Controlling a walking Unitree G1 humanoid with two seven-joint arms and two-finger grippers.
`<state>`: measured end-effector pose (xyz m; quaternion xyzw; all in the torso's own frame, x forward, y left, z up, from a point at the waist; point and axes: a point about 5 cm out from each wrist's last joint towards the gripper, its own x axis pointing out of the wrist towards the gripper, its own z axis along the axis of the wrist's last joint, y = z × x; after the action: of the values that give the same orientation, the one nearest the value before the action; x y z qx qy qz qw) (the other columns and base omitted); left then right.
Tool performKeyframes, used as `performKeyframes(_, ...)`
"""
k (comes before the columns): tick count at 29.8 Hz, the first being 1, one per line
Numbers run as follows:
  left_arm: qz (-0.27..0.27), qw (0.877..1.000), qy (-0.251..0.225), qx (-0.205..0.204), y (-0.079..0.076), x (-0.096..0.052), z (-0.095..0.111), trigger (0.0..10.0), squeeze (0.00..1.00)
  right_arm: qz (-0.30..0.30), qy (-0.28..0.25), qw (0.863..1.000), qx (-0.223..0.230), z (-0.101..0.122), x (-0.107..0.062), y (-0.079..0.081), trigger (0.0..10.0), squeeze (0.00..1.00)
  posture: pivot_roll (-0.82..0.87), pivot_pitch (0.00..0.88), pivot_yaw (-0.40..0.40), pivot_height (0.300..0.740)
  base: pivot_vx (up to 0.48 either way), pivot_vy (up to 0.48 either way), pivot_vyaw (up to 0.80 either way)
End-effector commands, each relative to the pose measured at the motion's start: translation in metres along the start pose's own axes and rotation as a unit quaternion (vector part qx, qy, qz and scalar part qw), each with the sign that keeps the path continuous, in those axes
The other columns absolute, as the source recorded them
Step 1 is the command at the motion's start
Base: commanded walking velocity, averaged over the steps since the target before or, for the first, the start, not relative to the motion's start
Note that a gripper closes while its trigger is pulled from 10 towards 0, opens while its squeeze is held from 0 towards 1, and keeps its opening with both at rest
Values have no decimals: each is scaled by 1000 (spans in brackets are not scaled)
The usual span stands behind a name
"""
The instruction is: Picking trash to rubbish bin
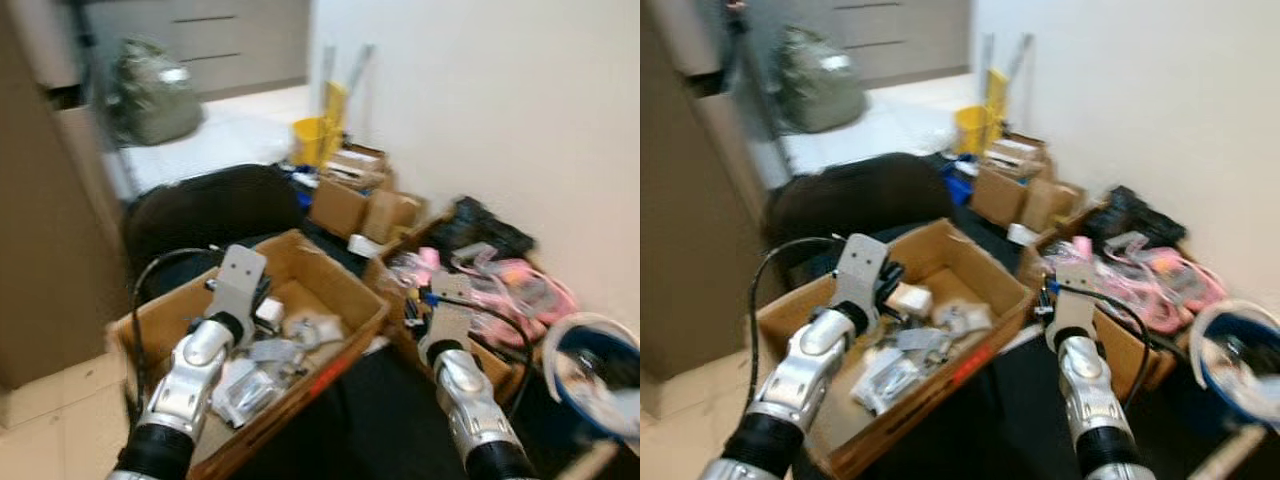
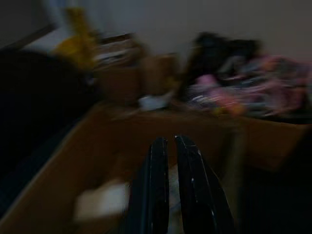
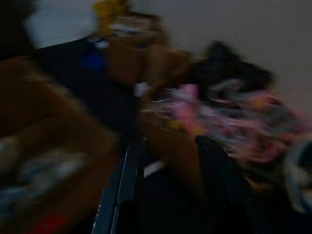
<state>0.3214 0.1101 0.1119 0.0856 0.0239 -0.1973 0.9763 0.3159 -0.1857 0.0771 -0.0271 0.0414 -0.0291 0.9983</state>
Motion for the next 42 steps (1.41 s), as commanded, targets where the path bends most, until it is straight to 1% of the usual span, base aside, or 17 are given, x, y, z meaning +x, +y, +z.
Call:
performKeyframes(1, -13, 1000, 8, 14, -6, -1, -6, 10000, 0, -15, 5, 1000, 9, -3, -7, -1, 10000, 0, -105, 69, -10, 740, 0, 0, -800)
performKeyframes(3, -14, 1000, 10, 18, -7, 0, -6, 10000, 0, -19, 8, 1000, 10, -5, -9, -2, 10000, 0, -105, 69, -10, 740, 0, 0, -800)
performKeyframes(8, -10, 999, 34, 16, -5, -2, -13, 10000, 0, -22, 23, 999, 14, -10, -16, -1, 10000, 0, -100, 63, -9, 740, 0, 0, -800)
performKeyframes(12, -7, 999, 40, 15, -4, -4, -16, 10000, 0, -18, 27, 999, 18, -9, -16, 1, 10000, 0, -98, 58, -10, 740, 0, 0, -800)
performKeyframes(17, -1, 999, 46, 3, -3, -6, -19, 10000, 0, -9, 37, 999, 10, -12, -17, 5, 10000, 0, -92, 50, -18, 740, 0, 0, -800)
performKeyframes(20, -1, 999, 45, -2, -3, -8, -20, 10000, 0, -9, 42, 999, 7, -14, -19, 5, 10000, 0, -92, 43, -18, 740, 0, 0, -800)
performKeyframes(28, -3, 999, 46, 3, -4, -9, -21, 10000, 0, -10, 49, 999, 3, -15, -21, 4, 10000, 0, -97, 35, -19, 740, 0, 0, -800)
performKeyframes(42, -3, 999, 41, 3, -7, -7, -19, 10000, 0, -14, 55, 998, -4, -15, -22, 1, 10000, 0, -101, 36, -23, 740, 0, 0, -800)
